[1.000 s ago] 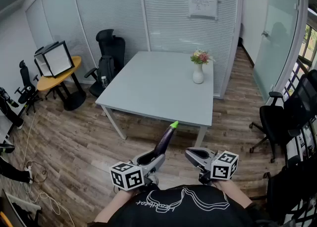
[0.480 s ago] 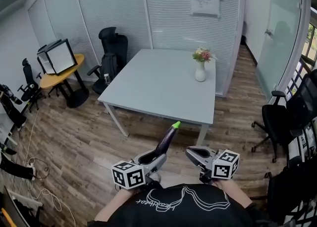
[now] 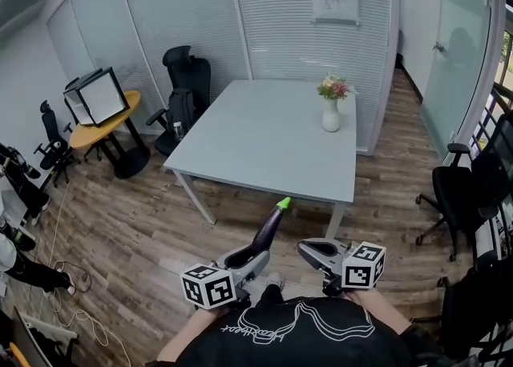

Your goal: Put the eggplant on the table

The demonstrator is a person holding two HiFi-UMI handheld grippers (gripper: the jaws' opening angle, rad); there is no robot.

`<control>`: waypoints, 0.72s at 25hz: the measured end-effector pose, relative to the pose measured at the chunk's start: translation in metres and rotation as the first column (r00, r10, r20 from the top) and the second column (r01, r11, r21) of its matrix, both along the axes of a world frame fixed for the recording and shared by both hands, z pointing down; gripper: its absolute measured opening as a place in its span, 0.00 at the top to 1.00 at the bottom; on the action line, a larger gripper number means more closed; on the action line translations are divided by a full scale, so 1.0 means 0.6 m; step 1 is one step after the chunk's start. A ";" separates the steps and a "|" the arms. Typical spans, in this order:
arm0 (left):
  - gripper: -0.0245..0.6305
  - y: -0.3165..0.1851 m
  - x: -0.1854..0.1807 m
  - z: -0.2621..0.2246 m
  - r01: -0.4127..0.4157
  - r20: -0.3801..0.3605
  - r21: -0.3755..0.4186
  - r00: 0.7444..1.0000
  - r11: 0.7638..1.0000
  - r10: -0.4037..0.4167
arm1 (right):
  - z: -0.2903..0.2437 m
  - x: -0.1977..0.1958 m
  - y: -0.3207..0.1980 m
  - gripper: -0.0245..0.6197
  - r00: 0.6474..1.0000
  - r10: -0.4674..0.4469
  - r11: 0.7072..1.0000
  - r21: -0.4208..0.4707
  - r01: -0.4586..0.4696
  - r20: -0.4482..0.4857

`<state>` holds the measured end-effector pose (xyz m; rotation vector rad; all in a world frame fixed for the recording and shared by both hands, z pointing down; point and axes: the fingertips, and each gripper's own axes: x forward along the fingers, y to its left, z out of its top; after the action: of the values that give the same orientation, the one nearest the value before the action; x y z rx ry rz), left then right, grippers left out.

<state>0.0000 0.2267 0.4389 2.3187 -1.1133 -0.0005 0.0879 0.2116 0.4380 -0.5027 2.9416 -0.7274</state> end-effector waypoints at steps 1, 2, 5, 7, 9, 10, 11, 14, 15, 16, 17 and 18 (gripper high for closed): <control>0.67 -0.006 -0.003 0.002 -0.001 -0.002 -0.002 1.000 1.000 0.001 | 0.001 -0.003 -0.004 0.95 1.000 -0.001 1.000 -0.001 0.001 -0.004; 0.67 -0.013 -0.005 0.004 -0.002 -0.005 -0.005 1.000 1.000 0.002 | 0.003 -0.005 -0.010 0.95 1.000 -0.001 1.000 -0.003 0.001 -0.009; 0.67 -0.041 -0.012 0.010 -0.013 -0.014 -0.014 1.000 1.000 0.013 | 0.011 -0.011 -0.035 0.95 1.000 0.012 1.000 -0.017 -0.013 -0.015; 0.67 -0.064 -0.017 0.015 -0.023 -0.017 -0.020 1.000 1.000 0.023 | 0.016 -0.016 -0.057 0.95 1.000 0.023 0.999 -0.025 -0.023 -0.019; 0.67 -0.091 -0.024 0.019 -0.029 -0.019 -0.029 0.999 0.999 0.029 | 0.022 -0.021 -0.082 0.95 0.999 0.032 0.999 -0.038 -0.033 -0.023; 0.67 -0.106 -0.028 0.020 -0.032 -0.021 -0.033 0.999 0.999 0.031 | 0.023 -0.024 -0.096 0.95 0.999 0.037 0.998 -0.045 -0.038 -0.024; 0.67 -0.121 -0.031 0.020 -0.036 -0.023 -0.038 0.999 0.999 0.035 | 0.025 -0.027 -0.111 0.95 0.999 0.043 0.998 -0.051 -0.044 -0.024; 0.67 -0.170 -0.047 0.024 -0.050 -0.021 -0.051 0.999 0.997 0.049 | 0.030 -0.041 -0.160 0.95 0.998 0.062 0.996 -0.070 -0.064 -0.025; 0.67 -0.187 -0.054 0.026 -0.054 -0.021 -0.055 0.998 0.997 0.053 | 0.032 -0.047 -0.178 0.95 0.997 0.069 0.995 -0.076 -0.070 -0.023; 0.67 -0.206 -0.061 0.027 -0.058 -0.022 -0.059 0.998 0.997 0.057 | 0.035 -0.054 -0.196 0.95 0.997 0.075 0.994 -0.082 -0.076 -0.019; 0.67 -0.226 -0.068 0.028 -0.062 -0.024 -0.061 0.998 0.996 0.060 | 0.037 -0.060 -0.215 0.95 0.997 0.081 0.993 -0.088 -0.082 -0.018; 0.67 -0.246 -0.075 0.028 -0.065 -0.024 -0.063 0.998 0.996 0.064 | 0.039 -0.067 -0.234 0.95 0.996 0.087 0.992 -0.094 -0.088 -0.020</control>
<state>-0.0450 0.0792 0.4556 2.2912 -1.0124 0.0330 0.0475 0.0710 0.4614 -0.6439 2.8888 -0.8599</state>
